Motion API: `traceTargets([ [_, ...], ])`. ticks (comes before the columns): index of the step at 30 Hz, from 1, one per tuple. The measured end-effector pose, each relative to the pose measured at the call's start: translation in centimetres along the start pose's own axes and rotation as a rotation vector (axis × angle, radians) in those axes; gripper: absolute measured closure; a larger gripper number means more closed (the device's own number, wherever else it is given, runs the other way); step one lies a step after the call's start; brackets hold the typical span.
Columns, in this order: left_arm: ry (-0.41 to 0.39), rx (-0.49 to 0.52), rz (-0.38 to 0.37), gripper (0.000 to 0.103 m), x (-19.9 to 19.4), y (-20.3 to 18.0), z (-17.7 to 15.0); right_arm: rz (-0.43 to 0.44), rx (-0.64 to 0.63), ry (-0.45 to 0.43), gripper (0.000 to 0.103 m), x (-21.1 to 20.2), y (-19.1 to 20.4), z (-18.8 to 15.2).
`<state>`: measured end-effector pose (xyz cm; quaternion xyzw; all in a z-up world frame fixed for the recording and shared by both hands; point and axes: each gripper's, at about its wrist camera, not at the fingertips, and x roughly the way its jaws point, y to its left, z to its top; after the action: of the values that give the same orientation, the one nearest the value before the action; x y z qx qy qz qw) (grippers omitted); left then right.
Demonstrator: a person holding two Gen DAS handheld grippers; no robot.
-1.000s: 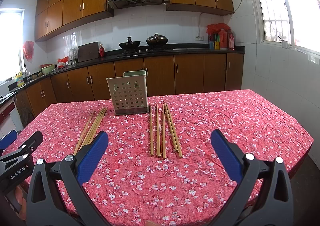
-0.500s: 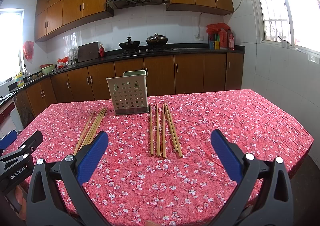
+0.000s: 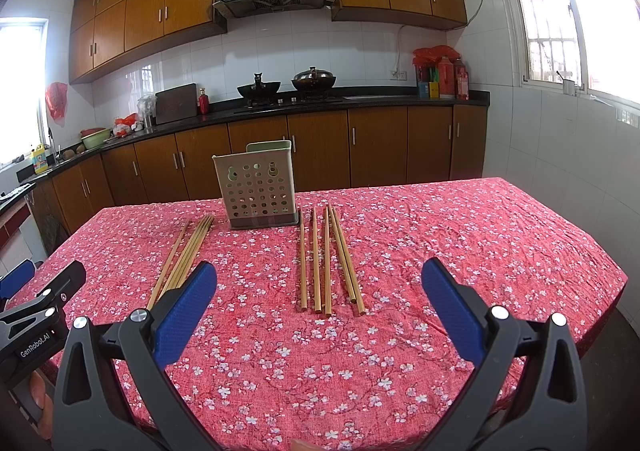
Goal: Organize utensils
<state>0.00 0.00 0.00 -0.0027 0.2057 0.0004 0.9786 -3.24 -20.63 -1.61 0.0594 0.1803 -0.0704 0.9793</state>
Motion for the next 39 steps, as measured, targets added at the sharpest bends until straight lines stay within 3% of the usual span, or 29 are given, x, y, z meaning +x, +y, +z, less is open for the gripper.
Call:
traceTargets([
  [39, 0.002, -0.001, 0.001, 0.004, 0.02, 0.02, -0.01, 0.001, 0.004, 0.002, 0.002, -0.25, 0.01, -0.35],
])
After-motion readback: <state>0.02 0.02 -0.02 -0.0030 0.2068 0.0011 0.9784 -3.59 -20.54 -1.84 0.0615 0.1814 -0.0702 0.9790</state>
